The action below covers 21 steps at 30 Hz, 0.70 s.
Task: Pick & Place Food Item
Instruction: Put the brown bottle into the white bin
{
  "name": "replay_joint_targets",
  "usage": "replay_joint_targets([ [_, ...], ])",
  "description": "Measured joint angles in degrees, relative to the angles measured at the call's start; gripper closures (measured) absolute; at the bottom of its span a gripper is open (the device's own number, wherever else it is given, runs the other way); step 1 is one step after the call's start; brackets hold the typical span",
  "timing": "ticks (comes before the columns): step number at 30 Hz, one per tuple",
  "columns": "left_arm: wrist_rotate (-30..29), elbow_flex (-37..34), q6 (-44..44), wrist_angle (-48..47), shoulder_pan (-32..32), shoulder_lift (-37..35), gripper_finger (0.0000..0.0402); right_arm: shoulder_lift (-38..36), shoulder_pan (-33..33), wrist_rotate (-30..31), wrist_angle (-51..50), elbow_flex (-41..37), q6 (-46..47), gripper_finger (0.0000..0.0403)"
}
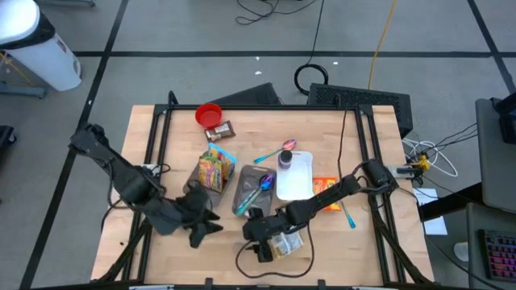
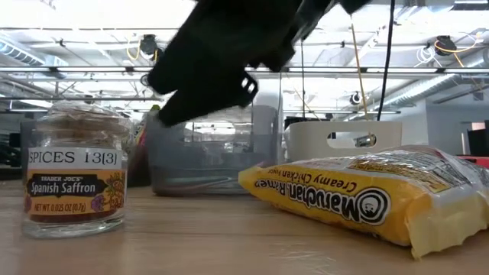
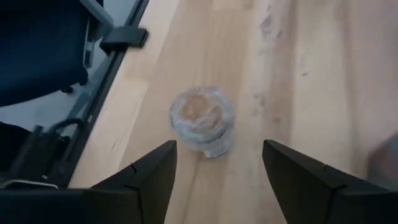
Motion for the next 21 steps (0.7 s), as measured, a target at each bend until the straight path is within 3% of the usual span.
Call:
replay_joint_targets([
  [5,0.15,-0.02,-1.36,0.71,-3.05,6.14,0.0190,-5.15,-1.13,0.10,-7.60,-0.03,-0.73,0.0164],
  [14,8.25,0.07,3.49,4.96,-3.02,16.17,0.0190,-18.19,-1.08,0.77,-5.35,-5.68,1.76,0.0165],
  [21,10.48,0.11,8.79,4.98,-1.66,20.03,0.0190,-29.02,0.79,13.72,0.31,-18.47,9.85,0.0168],
])
